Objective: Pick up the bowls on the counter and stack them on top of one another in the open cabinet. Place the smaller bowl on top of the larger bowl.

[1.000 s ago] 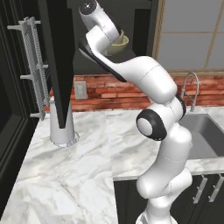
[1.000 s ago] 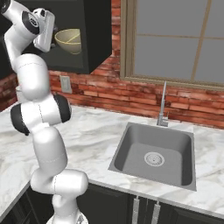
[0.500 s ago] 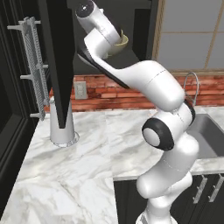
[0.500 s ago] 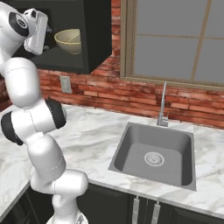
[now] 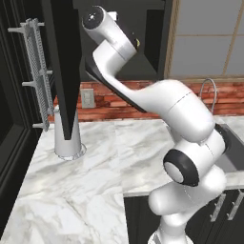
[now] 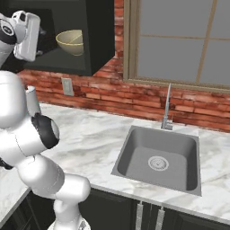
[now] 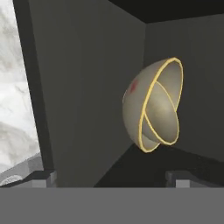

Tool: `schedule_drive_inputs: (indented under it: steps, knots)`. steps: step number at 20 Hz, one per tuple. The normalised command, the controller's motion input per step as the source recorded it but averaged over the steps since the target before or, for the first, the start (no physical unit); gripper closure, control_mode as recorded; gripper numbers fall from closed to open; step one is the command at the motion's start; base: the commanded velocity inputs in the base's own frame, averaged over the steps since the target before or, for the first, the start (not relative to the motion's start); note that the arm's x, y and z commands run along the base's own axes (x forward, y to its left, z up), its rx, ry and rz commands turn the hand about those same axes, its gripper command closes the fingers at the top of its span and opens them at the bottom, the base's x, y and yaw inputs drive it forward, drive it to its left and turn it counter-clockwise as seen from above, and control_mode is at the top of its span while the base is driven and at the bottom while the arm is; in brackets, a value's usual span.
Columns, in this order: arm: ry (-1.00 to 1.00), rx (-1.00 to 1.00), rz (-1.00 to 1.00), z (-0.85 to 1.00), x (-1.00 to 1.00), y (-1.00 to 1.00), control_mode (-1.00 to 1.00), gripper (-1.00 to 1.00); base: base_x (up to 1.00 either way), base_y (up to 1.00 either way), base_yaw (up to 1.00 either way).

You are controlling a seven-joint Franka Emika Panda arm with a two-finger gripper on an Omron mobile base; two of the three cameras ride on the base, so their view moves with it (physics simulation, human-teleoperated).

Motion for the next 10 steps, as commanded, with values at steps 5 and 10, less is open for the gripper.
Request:
schedule_drive_inputs:
  steps: [5, 10]
  knots:
    - [-0.08, 0.0, -0.03, 0.0, -0.67, -0.24, -1.0, -1.0, 0.0, 0.0, 0.0]
    - [-0.07, 0.0, -0.03, 0.0, -0.68, -0.33, -1.0, -1.0, 0.0, 0.0, 0.0]
